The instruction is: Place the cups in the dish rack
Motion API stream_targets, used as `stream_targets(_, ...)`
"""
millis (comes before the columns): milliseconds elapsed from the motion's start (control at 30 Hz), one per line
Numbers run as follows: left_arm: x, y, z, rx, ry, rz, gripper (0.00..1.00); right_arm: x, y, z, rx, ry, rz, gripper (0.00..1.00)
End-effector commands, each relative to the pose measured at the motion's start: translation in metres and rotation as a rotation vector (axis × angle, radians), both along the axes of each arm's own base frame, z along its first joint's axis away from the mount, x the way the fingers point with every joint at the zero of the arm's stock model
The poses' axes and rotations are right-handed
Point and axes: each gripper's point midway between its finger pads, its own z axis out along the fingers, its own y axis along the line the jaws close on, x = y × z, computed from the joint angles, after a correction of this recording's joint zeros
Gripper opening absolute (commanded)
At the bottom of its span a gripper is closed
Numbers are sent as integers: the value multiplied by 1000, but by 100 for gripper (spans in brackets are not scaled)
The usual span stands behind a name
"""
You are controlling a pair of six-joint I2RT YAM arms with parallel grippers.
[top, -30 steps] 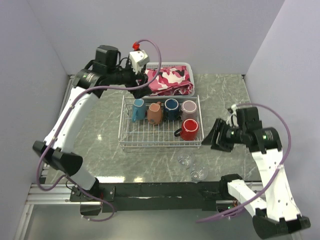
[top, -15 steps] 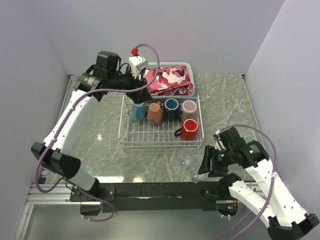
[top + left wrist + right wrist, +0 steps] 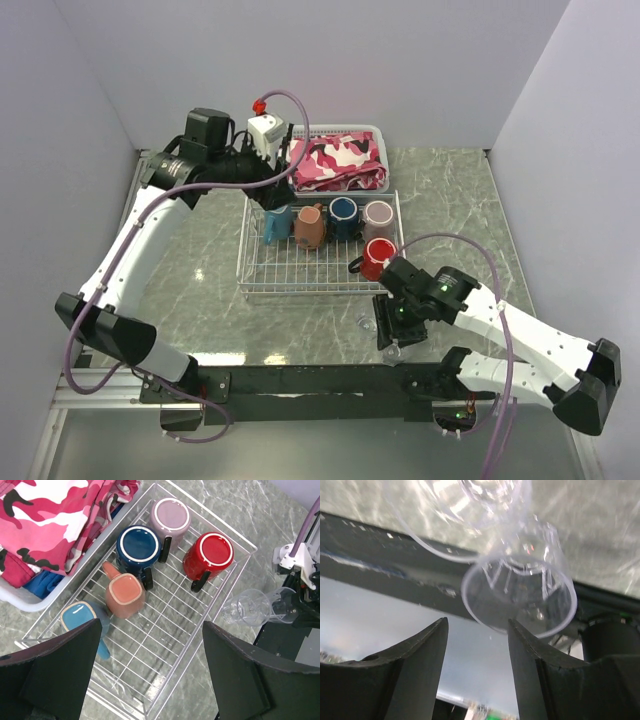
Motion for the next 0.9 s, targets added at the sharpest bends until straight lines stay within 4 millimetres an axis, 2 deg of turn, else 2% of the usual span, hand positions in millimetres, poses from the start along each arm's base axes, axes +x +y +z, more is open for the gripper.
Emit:
stream_targets(0, -9, 6, 17, -29, -42, 17, 88, 31, 20, 16, 32, -163, -33, 59)
stream_targets(200, -11, 10, 17, -28, -50, 21, 88, 33, 31, 4, 32, -163, -20, 58)
stream_targets(400, -10, 13, 18, -21, -59, 18, 88, 25, 42, -15, 13, -107, 7, 57)
stream_targets(600, -12, 15, 22, -31, -65, 14, 88, 16, 37, -32, -78, -92, 33, 52)
stream_targets(800, -11, 19, 26, -37, -78, 12, 88, 0, 27, -46, -150, -66, 40, 43)
stream_targets(867, -9, 20, 25, -38, -77, 16, 88, -3, 26, -49, -152, -59, 30, 31)
